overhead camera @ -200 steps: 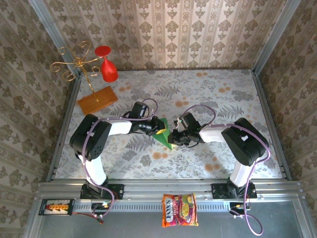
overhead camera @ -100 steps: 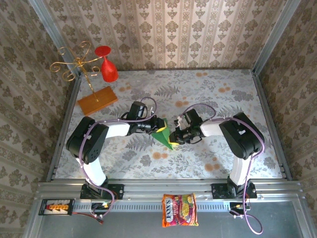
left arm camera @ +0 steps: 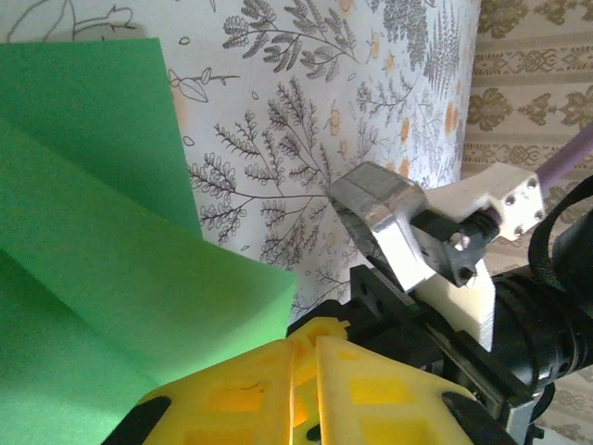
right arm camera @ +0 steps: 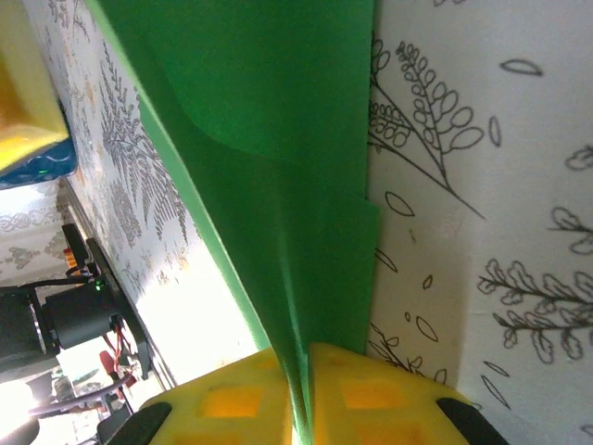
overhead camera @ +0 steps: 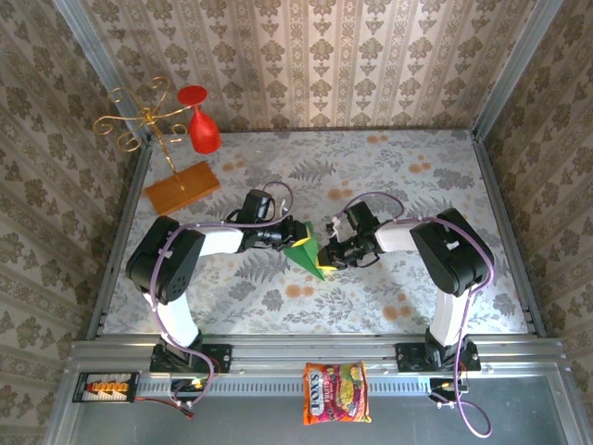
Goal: Fold a paper plane with a square sheet of paper (pick it up from the middle)
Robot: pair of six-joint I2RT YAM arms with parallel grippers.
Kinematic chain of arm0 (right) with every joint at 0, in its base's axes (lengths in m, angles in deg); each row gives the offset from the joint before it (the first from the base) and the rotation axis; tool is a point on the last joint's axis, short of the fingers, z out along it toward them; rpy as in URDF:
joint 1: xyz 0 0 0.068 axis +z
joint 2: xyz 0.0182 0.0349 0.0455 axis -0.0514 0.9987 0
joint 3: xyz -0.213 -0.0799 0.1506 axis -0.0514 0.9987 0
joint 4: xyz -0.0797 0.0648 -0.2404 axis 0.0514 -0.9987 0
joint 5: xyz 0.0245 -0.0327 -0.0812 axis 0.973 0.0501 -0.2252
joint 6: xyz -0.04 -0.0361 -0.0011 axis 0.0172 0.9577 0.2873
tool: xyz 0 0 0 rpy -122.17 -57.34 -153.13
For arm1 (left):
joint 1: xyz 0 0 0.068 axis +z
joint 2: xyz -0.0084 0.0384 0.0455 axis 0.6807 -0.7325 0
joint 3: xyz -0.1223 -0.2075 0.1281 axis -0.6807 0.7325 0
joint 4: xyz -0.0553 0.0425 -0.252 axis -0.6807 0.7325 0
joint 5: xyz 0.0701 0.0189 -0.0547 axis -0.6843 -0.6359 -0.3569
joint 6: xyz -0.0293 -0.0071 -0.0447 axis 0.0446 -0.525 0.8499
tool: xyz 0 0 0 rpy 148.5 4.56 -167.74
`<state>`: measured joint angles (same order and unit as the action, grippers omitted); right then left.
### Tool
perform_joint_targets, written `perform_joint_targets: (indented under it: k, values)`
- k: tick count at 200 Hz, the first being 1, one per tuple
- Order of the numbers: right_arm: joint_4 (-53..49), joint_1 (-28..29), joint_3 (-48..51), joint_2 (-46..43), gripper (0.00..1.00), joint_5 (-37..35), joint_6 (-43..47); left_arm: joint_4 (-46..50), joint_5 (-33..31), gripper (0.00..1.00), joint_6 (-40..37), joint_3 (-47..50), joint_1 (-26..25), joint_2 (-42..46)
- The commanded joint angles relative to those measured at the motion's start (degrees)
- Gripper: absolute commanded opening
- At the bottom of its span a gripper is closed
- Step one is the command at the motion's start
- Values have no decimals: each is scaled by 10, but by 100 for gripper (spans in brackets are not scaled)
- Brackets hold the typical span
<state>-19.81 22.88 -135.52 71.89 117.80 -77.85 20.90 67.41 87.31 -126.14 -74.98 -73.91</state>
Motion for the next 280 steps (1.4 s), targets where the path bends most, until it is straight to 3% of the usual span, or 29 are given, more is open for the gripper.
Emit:
perform_joint_targets:
  k: [1, 196, 280]
  values:
    - [-32, -14, 23, 0, 14, -68, -1, 29, 10, 13, -31, -20, -6, -14]
    - [-6, -7, 36, -58, 25, -47, -72, 70, 18, 12, -57, -65, -19, -67]
    - [-16, 5, 52, -77, 25, -47, -78, 69, 17, 12, -58, -60, -19, -66]
